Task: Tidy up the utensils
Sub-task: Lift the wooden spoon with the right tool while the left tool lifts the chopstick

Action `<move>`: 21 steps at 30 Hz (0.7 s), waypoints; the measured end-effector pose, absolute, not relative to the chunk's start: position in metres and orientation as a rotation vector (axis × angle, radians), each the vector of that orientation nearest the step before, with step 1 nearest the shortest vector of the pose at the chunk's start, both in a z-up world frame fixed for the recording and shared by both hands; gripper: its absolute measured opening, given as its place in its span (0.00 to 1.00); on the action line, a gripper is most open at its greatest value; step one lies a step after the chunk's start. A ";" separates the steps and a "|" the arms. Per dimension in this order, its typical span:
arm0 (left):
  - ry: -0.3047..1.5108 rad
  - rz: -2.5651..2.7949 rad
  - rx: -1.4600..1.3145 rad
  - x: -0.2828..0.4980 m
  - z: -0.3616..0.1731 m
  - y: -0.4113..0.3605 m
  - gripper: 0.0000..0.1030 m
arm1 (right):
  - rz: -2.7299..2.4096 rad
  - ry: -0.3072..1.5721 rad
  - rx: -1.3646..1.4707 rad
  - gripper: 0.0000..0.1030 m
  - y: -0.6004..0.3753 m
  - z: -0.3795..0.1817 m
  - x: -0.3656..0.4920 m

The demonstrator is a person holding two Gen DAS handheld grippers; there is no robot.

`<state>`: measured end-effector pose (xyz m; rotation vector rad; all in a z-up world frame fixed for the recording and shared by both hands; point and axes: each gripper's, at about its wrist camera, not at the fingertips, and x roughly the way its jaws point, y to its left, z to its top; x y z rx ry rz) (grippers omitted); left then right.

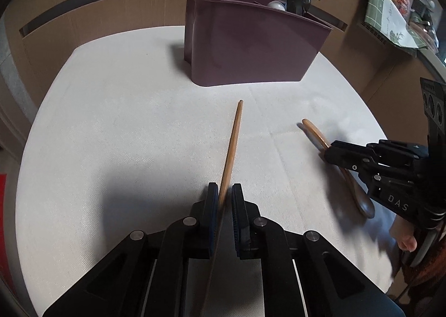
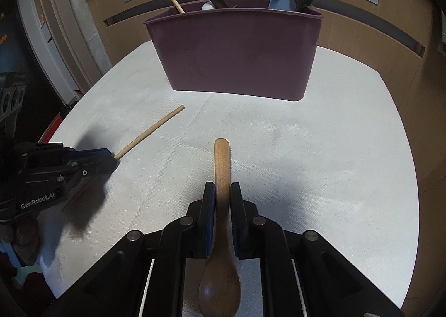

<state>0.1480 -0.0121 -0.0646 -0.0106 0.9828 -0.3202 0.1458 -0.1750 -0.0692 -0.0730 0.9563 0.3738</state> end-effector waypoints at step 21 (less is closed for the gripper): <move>0.997 -0.327 0.050 0.174 -0.064 -0.026 0.11 | 0.361 0.890 -0.135 0.10 -0.171 -0.061 0.150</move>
